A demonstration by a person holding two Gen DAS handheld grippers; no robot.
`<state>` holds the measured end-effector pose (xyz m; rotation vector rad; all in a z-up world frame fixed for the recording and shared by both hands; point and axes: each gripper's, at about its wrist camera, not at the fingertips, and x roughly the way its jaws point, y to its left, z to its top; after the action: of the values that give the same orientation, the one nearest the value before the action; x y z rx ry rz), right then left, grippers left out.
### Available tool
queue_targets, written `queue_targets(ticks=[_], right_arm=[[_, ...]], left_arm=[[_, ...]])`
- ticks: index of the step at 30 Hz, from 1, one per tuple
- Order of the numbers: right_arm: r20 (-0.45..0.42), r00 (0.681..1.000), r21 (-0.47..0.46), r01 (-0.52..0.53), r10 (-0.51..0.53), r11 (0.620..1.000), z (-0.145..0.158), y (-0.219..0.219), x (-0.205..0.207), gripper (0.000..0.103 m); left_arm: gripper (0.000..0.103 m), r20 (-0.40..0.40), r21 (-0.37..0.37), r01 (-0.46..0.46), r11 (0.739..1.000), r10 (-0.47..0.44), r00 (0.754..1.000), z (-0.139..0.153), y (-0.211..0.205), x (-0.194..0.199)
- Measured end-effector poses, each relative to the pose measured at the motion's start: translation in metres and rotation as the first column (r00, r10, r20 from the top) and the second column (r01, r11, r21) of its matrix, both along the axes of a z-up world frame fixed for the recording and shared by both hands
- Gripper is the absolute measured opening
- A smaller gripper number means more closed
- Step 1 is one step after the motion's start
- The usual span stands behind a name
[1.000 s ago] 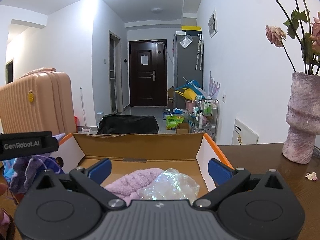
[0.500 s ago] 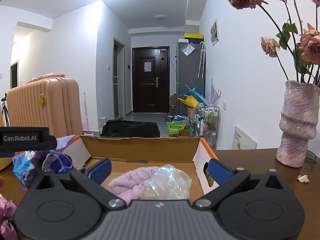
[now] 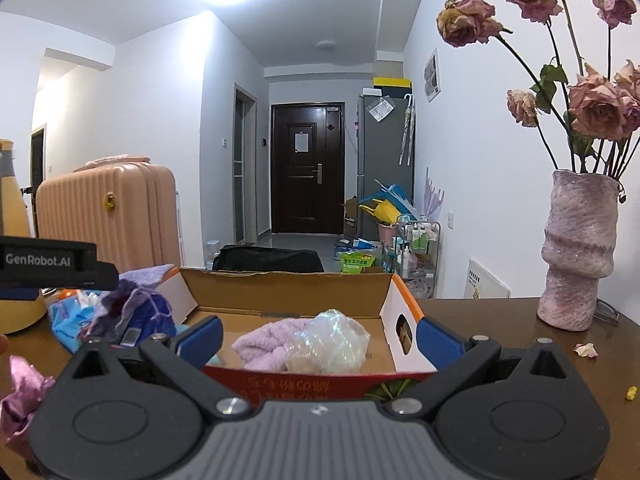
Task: Organize soft objects
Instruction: 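Withdraw both open tools from the box back toward the table items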
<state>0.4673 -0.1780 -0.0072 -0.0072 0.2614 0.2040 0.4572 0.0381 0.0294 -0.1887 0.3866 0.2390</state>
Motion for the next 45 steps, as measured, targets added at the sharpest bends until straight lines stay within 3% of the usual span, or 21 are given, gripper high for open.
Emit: queue_targets(ticks=[27, 45], right_arm=[[-0.008, 0.999, -0.062, -0.035, 0.035, 0.997, -0.013, -0.015, -0.091, 0.103], [-0.026, 0.998, -0.084, -0.054, 0.052, 0.995, -0.018, -0.021, -0.134, 0.103]], left_arm=[[0.103, -0.025, 0.078, 0.027, 0.997, -0.025, 0.999, -0.011, 0.01, -0.083], [0.103, -0.005, 0.072, 0.042, 0.997, -0.042, 0.999, -0.014, 0.019, -0.136]])
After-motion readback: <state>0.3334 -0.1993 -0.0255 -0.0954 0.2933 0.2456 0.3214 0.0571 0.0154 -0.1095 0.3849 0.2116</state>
